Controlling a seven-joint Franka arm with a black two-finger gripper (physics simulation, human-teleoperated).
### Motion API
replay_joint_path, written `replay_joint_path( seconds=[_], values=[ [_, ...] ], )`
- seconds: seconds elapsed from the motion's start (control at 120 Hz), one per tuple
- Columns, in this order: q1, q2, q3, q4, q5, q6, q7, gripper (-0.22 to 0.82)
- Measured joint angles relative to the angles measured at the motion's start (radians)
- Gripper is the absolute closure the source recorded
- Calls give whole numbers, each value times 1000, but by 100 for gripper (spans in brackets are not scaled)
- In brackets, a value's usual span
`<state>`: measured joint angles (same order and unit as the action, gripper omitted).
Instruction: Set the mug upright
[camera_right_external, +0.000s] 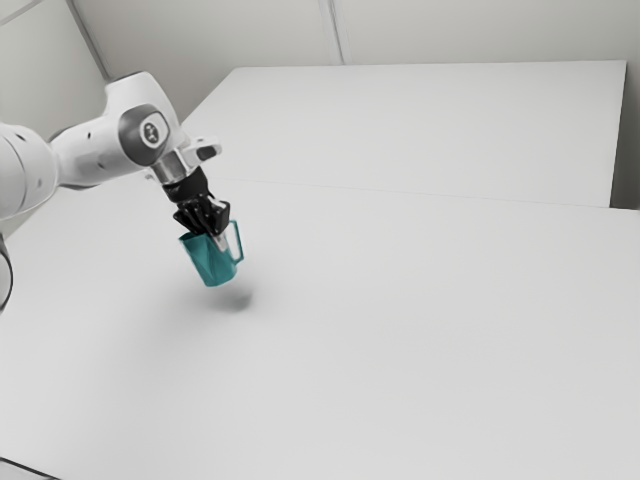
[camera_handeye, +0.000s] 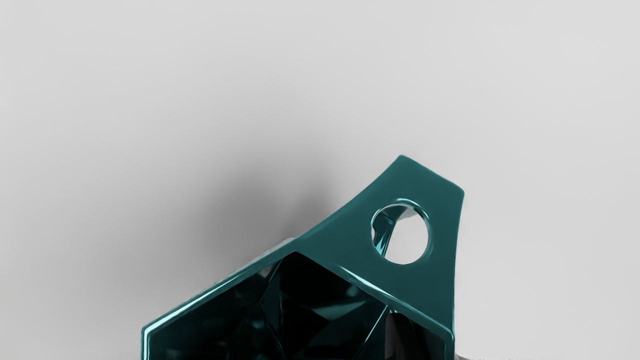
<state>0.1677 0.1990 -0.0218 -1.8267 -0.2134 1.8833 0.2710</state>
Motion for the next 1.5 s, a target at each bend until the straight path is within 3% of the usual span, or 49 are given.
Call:
replay_joint_path(
  seconds=[0.55, 1.5],
  values=[
    [-72, 15, -75, -13, 251, 26, -349, 79],
    [-126, 17, -97, -170, 416, 303, -742, 78]
  ],
)
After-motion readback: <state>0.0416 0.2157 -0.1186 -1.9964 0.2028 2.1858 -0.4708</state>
